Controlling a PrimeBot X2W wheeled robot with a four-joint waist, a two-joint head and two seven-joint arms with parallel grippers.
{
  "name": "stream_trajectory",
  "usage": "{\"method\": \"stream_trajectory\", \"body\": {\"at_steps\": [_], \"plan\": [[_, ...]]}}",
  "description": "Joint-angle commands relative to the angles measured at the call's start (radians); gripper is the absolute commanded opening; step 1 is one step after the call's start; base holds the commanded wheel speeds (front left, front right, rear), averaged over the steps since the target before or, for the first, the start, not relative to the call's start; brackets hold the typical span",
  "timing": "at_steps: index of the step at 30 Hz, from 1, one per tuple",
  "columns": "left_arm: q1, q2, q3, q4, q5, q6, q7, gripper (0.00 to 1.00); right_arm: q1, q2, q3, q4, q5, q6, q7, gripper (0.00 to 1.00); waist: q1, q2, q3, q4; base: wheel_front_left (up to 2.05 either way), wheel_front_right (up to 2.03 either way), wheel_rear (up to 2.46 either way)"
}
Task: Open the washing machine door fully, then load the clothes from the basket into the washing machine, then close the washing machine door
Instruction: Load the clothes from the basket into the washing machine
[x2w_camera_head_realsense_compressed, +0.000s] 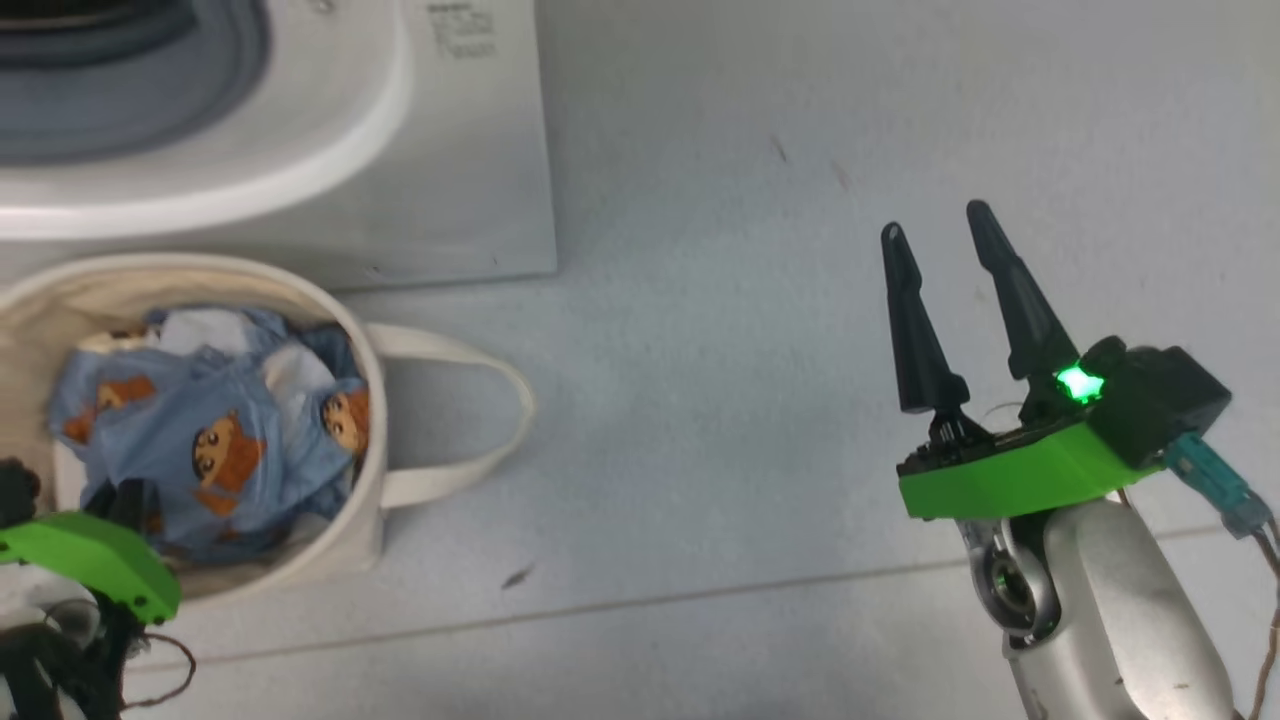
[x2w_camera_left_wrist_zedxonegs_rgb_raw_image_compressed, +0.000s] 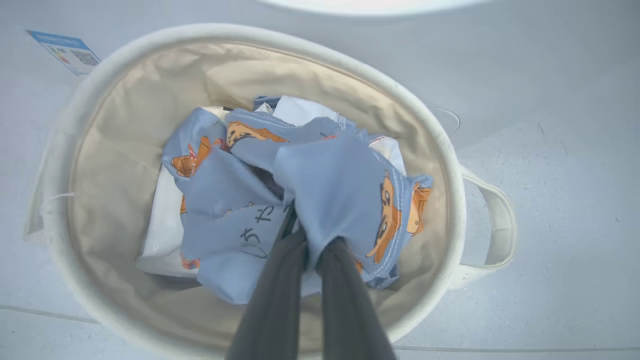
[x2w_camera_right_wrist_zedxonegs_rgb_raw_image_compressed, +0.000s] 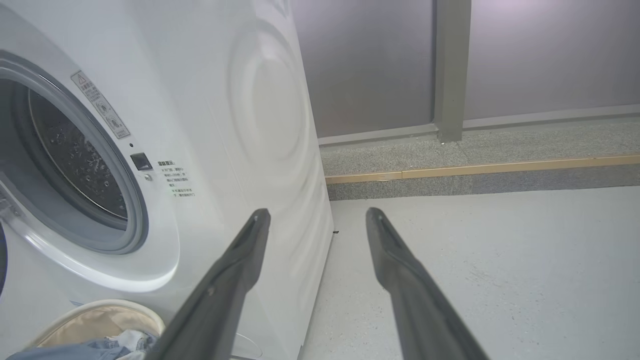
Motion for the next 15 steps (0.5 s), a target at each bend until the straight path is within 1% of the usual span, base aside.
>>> {"method": "stream_trajectory", "body": {"at_steps": [1,6,10,12,15], "plan": [[0.009,0.051,0.021,-0.008,-0.007,0.002,-0.025,0.00,0.029,0.010,0.019,-0.020,0.011,0.008,-0.004,1.00,0.0001,0.0000,-0.094,0.034,0.00,0.00,0.00],[0.032,0.050,0.008,-0.034,0.007,0.002,-0.080,0.00,0.059,0.005,0.018,0.014,0.037,0.008,-0.004,1.00,0.0001,0.0000,-0.197,0.053,0.00,0.00,0.00],[0.047,0.058,0.028,-0.075,0.028,0.002,-0.094,0.00,0.088,-0.007,0.019,0.030,0.062,0.008,-0.005,1.00,0.0001,0.0000,-0.262,0.062,0.00,0.00,0.00],[0.050,0.067,0.057,-0.104,0.052,0.002,-0.096,0.00,0.102,-0.014,0.020,0.036,0.074,0.008,-0.005,1.00,0.0001,0.0000,-0.290,0.065,0.00,0.00,0.00],[0.066,0.076,0.130,-0.158,0.107,0.004,-0.096,0.00,0.122,-0.024,0.020,0.043,0.091,0.008,-0.006,1.00,0.0001,0.0000,-0.327,0.067,0.00,0.00,0.00]]}}
